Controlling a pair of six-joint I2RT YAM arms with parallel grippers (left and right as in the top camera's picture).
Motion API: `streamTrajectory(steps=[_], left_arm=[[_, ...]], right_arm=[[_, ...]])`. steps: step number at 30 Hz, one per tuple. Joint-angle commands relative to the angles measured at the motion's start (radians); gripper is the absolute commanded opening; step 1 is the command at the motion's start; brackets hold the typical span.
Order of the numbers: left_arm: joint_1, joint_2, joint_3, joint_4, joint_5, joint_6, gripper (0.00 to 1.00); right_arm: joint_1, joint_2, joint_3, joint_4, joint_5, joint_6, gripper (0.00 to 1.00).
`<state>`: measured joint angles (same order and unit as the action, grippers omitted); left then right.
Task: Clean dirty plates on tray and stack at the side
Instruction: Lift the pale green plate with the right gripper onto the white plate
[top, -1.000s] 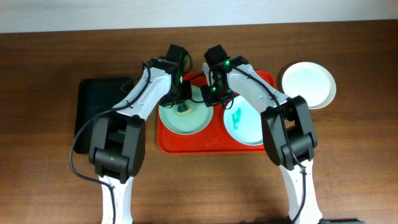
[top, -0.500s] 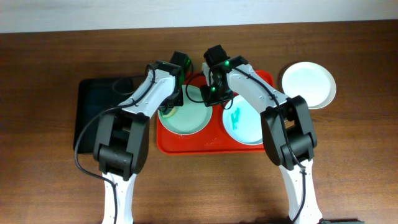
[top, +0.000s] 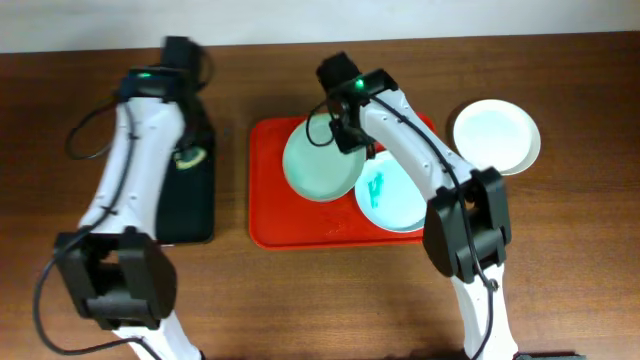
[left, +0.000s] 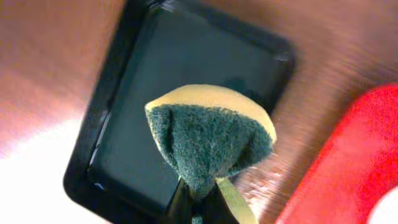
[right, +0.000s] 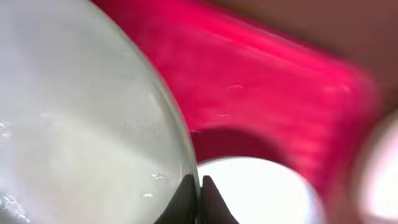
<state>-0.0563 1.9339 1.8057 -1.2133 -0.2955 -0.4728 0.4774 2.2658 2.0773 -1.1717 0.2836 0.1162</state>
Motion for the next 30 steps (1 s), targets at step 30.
streamTrajectory(steps=[30], left_arm=[[0.292,0.003,-0.072,0.05,0.241,-0.012,0.0]], right_arm=[[-0.766,-0.064,0.037,-0.137,-0.716,-0.16,0.04]])
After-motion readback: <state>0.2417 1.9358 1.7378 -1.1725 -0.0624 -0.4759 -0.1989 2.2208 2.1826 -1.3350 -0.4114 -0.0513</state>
